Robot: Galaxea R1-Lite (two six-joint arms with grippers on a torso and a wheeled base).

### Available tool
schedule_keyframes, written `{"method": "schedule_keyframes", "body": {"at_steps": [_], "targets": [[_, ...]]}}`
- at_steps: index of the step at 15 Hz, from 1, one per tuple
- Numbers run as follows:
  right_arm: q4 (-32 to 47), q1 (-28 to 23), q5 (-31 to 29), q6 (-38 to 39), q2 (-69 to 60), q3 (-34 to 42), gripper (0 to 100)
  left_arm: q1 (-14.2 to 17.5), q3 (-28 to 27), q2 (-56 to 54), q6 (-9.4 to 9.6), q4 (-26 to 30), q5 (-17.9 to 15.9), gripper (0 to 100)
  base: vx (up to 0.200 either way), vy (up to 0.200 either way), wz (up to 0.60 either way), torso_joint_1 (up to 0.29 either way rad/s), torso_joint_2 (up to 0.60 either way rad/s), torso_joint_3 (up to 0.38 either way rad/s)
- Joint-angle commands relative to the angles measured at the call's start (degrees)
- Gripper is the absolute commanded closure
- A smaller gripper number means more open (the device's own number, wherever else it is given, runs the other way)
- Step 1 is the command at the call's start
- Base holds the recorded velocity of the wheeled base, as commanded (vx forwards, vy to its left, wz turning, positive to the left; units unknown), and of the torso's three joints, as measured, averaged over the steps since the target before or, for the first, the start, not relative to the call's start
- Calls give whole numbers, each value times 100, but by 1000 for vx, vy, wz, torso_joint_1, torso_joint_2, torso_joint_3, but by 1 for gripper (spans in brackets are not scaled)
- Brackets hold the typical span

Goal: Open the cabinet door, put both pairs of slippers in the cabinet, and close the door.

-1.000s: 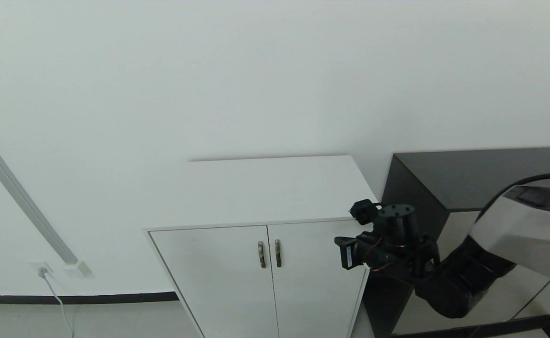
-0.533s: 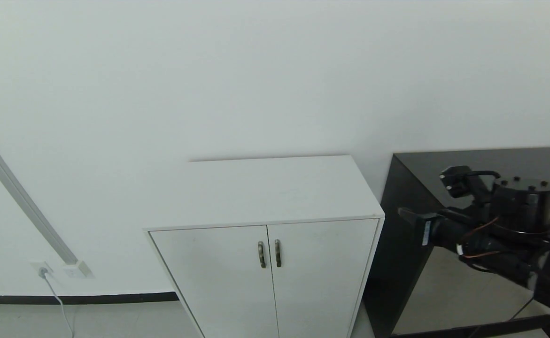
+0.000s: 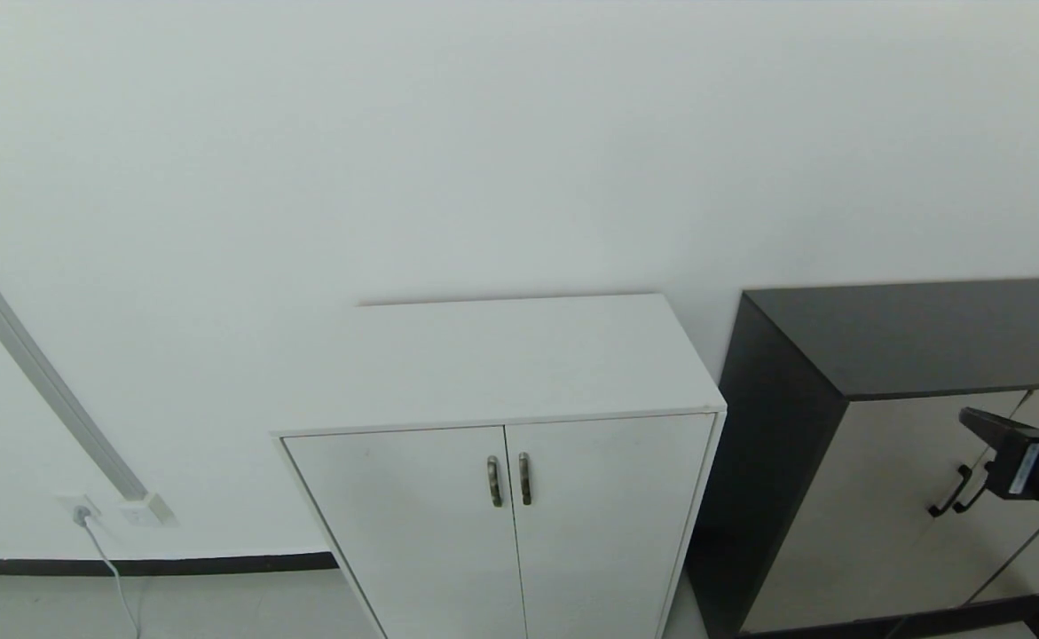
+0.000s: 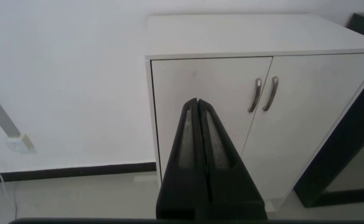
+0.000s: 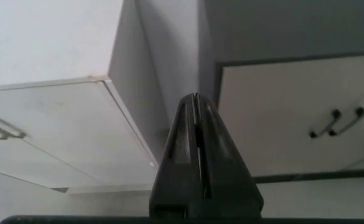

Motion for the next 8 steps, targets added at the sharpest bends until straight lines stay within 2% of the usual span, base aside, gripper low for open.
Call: {"method": "schedule_keyframes", "body": {"at_steps": [1, 5, 8], "targets": [[0, -142, 13, -148, -707, 488, 100, 2, 0, 0, 3, 0, -1, 100, 0, 0, 0, 0, 0, 0], [228, -125, 31, -658, -1744, 1226, 100, 2, 0, 0, 3, 0, -1, 100, 0, 0, 0, 0, 0, 0], [1336, -63, 92, -693, -2720, 1244, 100, 2, 0, 0, 3, 0, -1, 100, 0, 0, 0, 0, 0, 0]]}}
